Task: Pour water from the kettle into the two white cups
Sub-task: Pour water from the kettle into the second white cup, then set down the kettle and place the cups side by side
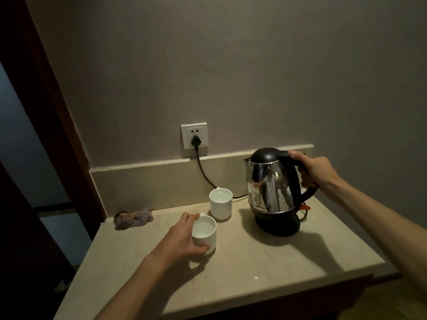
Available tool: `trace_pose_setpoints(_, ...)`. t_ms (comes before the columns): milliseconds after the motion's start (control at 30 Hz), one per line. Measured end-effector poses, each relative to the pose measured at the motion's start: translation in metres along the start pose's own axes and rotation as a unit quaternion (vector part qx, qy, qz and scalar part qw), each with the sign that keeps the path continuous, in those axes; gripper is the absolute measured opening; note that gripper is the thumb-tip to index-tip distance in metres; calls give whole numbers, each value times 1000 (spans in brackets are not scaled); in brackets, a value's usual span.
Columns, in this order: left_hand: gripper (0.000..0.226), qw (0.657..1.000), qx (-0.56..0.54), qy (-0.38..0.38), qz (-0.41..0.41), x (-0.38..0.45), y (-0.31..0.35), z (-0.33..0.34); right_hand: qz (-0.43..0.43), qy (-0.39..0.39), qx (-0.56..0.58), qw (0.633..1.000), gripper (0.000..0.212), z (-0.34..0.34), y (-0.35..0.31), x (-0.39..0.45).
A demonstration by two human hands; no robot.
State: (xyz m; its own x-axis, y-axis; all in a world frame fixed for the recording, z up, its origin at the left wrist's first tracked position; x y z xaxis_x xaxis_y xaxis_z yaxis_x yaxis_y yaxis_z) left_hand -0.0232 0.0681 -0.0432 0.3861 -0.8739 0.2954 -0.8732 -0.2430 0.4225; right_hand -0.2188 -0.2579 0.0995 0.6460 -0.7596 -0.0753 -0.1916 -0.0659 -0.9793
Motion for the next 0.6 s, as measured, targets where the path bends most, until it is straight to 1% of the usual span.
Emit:
trace_pose_setpoints(133, 95, 1000, -9, 13, 5, -1, 0, 1, 28, 77, 44, 996, 53, -12, 43, 2)
trace_pose_setpoints(233, 94, 1000, -17, 16, 7, 0, 0, 2, 24, 107, 56, 992, 50, -12, 64, 0)
trace_pose_setpoints(433, 97, 1000, 1, 8, 5, 2, -3, 3, 25, 141, 49, 988, 60, -11, 90, 5)
trace_pose_setpoints(500, 98, 1000, 5, 11, 7, 3, -4, 3, 24, 149, 53, 987, 58, -13, 91, 6)
trace_pose_setpoints(600, 97, 1000, 12, 6, 7, 3, -3, 3, 16, 138, 42, 989, 56, -14, 89, 4)
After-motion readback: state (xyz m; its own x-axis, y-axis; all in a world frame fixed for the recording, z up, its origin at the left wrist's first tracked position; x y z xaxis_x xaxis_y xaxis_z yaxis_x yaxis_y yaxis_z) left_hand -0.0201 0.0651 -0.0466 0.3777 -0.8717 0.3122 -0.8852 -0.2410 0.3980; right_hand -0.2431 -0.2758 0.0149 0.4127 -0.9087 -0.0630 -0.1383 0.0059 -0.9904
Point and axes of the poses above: each hand's wrist, its own x-axis towards the middle knuckle, its own z-axis out of the palm, y = z × x, the point moved 4 cm from there along x, towards the middle knuckle, and after that the axes turned 12 degrees about z, right-handed, at the moved point
